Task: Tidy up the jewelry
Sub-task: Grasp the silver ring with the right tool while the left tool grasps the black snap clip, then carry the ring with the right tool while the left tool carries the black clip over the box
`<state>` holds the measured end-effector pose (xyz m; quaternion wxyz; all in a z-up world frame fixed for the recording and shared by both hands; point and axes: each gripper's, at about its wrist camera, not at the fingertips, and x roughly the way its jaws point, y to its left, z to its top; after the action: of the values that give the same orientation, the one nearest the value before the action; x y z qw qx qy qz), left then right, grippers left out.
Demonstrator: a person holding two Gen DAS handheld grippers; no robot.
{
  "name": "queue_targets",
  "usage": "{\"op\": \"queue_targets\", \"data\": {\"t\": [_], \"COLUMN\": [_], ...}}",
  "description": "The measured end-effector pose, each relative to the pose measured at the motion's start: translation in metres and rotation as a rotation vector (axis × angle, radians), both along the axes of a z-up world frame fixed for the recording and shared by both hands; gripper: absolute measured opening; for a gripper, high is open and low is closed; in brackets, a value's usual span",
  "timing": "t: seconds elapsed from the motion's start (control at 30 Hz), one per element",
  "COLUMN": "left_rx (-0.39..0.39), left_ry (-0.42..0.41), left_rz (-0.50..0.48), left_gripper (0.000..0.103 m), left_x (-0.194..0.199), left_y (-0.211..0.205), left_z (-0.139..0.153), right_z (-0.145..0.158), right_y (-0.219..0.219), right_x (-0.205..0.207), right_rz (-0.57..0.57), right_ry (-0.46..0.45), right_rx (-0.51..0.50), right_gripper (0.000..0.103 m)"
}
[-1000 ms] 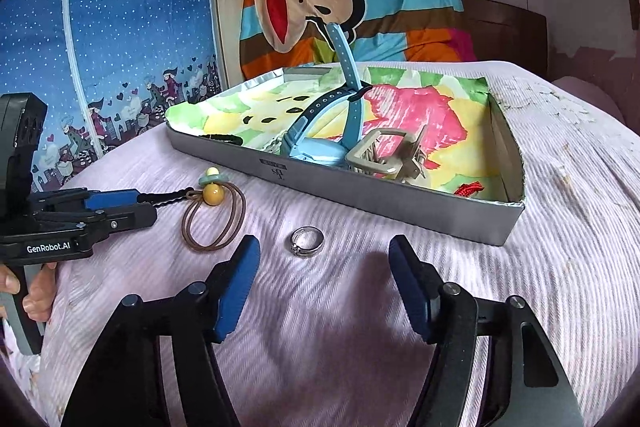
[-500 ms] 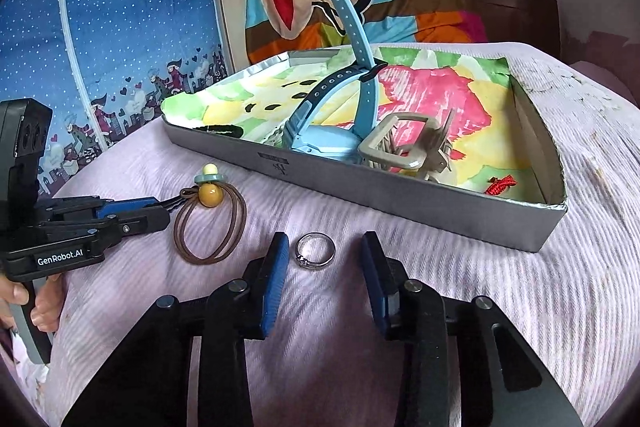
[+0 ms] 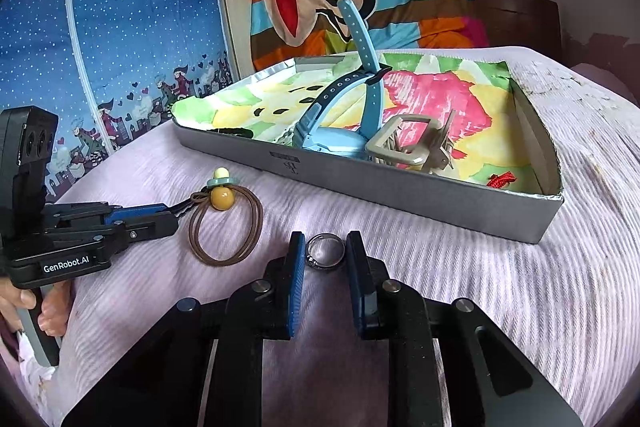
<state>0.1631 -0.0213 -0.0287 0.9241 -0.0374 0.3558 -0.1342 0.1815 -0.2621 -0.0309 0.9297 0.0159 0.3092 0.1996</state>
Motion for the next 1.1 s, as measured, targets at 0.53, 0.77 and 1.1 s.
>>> {"op": "queue_targets", "data": {"t": [0.53, 0.77, 1.1], "left_rx": [-0.112, -0.138, -0.149], "left_ry": [0.015, -0.003, -0.02], "left_rz": [-0.006, -0.013, -0.027], "left_gripper": [0.017, 0.017, 0.017], "left_x": [-0.018, -0.022, -0.026], "left_y": [0.012, 0.014, 0.014], "left_z": [-0.004, -0.003, -0.002], "right_z": [0.01, 0.009, 0.009], "right_y": [-0.026, -0.022, -0.02], "right_x": [-0.031, -0.031, -0.031], "right_rz": [-0.063, -0.054, -0.045], "right_ry": [-0.076, -0.075, -0.075], "right_rx": [0.073, 0.053, 0.06], "right_gripper": [0.018, 0.018, 0.018]}}
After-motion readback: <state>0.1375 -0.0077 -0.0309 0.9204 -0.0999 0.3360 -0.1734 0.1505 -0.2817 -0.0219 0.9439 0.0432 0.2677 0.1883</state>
